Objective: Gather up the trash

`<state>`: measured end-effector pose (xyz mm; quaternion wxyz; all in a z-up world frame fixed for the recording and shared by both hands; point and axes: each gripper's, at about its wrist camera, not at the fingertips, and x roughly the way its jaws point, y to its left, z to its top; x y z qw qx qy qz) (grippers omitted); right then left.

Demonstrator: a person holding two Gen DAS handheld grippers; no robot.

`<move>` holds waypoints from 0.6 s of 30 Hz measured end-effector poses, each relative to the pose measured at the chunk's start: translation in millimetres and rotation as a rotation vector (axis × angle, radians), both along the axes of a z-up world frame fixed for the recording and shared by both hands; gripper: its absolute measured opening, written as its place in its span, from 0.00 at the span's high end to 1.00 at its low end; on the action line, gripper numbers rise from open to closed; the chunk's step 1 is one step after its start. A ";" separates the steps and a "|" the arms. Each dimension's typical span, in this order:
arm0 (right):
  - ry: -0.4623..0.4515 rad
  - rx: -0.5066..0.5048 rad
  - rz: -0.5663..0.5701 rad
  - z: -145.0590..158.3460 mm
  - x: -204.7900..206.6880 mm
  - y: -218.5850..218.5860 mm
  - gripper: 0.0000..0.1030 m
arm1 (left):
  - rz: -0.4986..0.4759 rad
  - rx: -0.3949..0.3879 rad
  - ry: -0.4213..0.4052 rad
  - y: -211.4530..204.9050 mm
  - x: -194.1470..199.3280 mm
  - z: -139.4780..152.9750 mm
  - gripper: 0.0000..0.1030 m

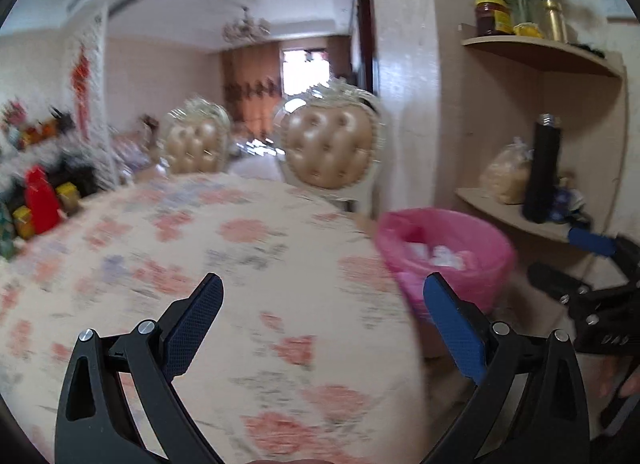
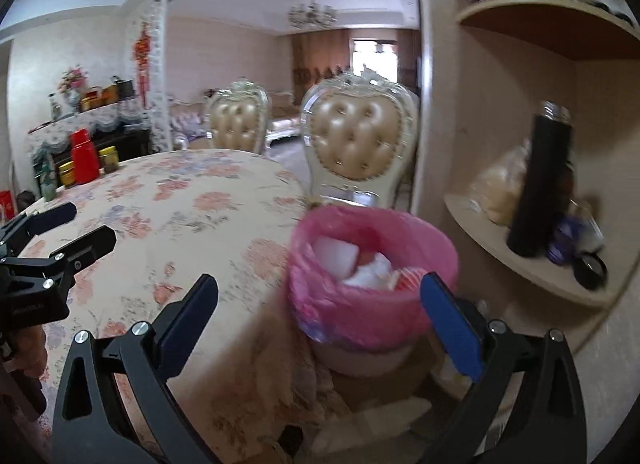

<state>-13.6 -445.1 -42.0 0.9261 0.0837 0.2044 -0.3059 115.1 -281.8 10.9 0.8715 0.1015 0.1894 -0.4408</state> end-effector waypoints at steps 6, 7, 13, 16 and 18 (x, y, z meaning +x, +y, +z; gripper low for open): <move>-0.003 -0.029 -0.063 7.8 -14.3 -1.3 0.05 | -0.039 -0.019 0.033 -12.6 -4.1 -4.5 0.07; -0.005 -0.033 -0.068 9.0 -16.2 -1.1 0.05 | -0.041 -0.025 0.033 -11.3 -4.6 -4.6 0.07; -0.017 -0.019 -0.069 10.1 -22.4 2.4 0.05 | -0.069 -0.070 0.069 -0.8 -6.3 -1.5 0.07; -0.014 -0.024 -0.066 9.9 -21.9 6.0 0.05 | -0.093 -0.058 0.061 -2.2 -11.3 -3.6 0.07; -0.018 -0.025 -0.063 11.1 -21.7 7.5 0.05 | -0.107 -0.053 0.056 -3.5 -14.8 -5.8 0.07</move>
